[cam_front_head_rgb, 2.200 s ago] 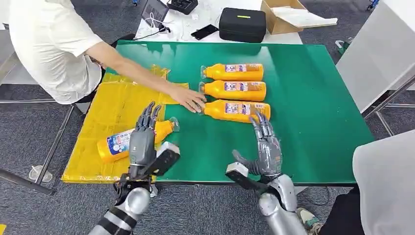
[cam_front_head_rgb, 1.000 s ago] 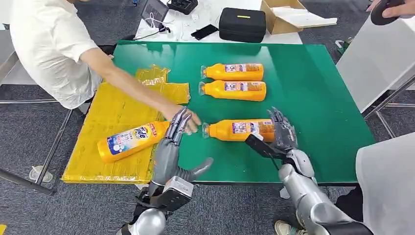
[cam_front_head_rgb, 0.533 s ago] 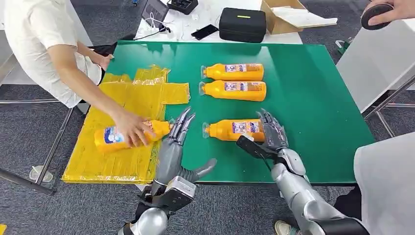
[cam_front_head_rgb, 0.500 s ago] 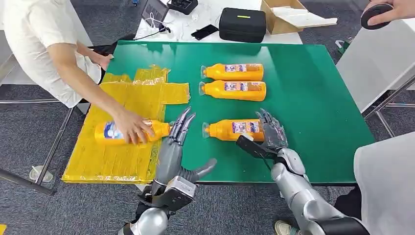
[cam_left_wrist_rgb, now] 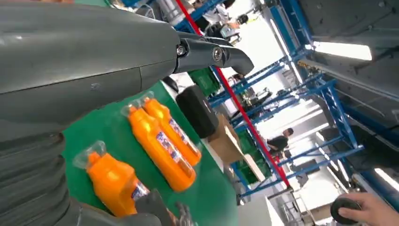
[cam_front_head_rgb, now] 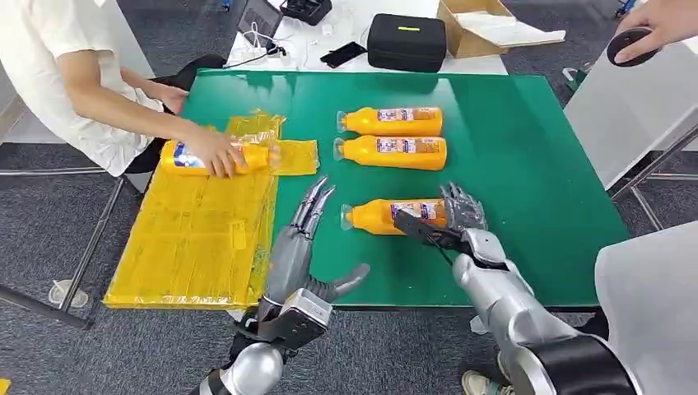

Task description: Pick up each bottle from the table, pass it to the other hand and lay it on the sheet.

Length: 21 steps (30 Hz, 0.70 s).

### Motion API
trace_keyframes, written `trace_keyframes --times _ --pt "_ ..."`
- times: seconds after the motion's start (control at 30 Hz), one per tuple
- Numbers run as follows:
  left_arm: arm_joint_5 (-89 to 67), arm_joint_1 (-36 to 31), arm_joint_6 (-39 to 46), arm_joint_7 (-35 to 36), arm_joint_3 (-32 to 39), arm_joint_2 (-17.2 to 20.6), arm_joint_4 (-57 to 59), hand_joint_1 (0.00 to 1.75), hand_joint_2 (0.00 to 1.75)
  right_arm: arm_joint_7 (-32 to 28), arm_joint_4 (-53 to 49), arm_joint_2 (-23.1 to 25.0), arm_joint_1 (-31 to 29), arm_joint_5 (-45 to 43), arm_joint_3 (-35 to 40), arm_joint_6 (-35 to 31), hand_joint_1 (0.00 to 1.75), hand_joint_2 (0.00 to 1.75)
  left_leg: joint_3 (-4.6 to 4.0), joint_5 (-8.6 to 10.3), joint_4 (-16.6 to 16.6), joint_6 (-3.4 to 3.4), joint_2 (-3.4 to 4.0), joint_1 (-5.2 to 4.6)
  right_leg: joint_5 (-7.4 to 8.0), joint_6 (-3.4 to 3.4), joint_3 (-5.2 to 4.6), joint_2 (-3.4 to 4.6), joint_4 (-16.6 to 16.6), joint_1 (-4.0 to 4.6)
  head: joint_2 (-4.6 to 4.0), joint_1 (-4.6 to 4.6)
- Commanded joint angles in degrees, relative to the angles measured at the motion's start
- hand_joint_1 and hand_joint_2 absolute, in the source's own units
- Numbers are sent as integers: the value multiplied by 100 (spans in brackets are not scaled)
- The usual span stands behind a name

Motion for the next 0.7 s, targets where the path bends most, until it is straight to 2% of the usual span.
trace_keyframes --times 0.03,0.07,0.1,0.13,0.23,0.3,0.33,0.4,0.63,0.7 --pt "126 -396 -56 3 -227 -53 602 0 175 352 798 -11 -318 -9 192 1237 134 175 24 0 -5 1 -16 3 -5 -11 33 -20 -7 6 -2 -2" --pt "154 -429 -67 -4 -238 -83 642 0 175 397 786 -20 -305 58 253 1390 148 175 34 -2 -7 1 -16 5 -6 -14 45 -22 -11 9 -2 -2" --pt "169 -440 -67 -10 -240 -94 653 0 175 358 787 -23 -299 4 200 1454 169 175 27 -1 -4 1 -12 4 -4 -10 36 -14 -7 7 -2 0" --pt "175 -446 -66 -15 -240 -100 662 0 175 335 779 -32 -291 -20 173 1471 175 175 35 -2 -5 1 -6 3 -4 -11 41 -10 -7 6 0 -4" --pt "209 -433 -26 -68 -241 -82 664 0 175 7 662 -67 -210 -120 80 1319 175 175 53 1 -10 1 -26 10 -6 -16 67 -33 -18 14 -2 0" --pt "241 -393 9 -128 -240 -30 624 0 175 -535 623 -70 -112 -361 -118 1144 175 175 60 0 -12 1 -22 8 -6 -16 72 -26 -19 12 -2 0" --pt "245 -385 14 -139 -239 -17 621 0 175 -566 634 -77 -92 -372 -128 1133 175 175 52 0 -9 0 -16 5 -4 -10 61 -17 -14 8 -2 -2" --pt "269 -343 68 -206 -236 41 562 0 175 -1421 547 -55 46 -825 -470 1048 175 175 58 -1 -12 -1 -18 8 -5 -12 69 -22 -18 11 -2 0" --pt "272 -334 71 -216 -236 55 552 0 175 -1449 551 -53 69 -828 -471 1025 175 175 72 -10 -12 -4 0 10 -4 -17 73 -4 -17 15 -2 0" --pt "285 -272 121 -273 -225 96 482 0 175 -2208 396 -12 218 -1300 -832 854 175 175 66 -6 -10 -3 -1 8 -2 -13 63 -2 -15 12 -2 -2"
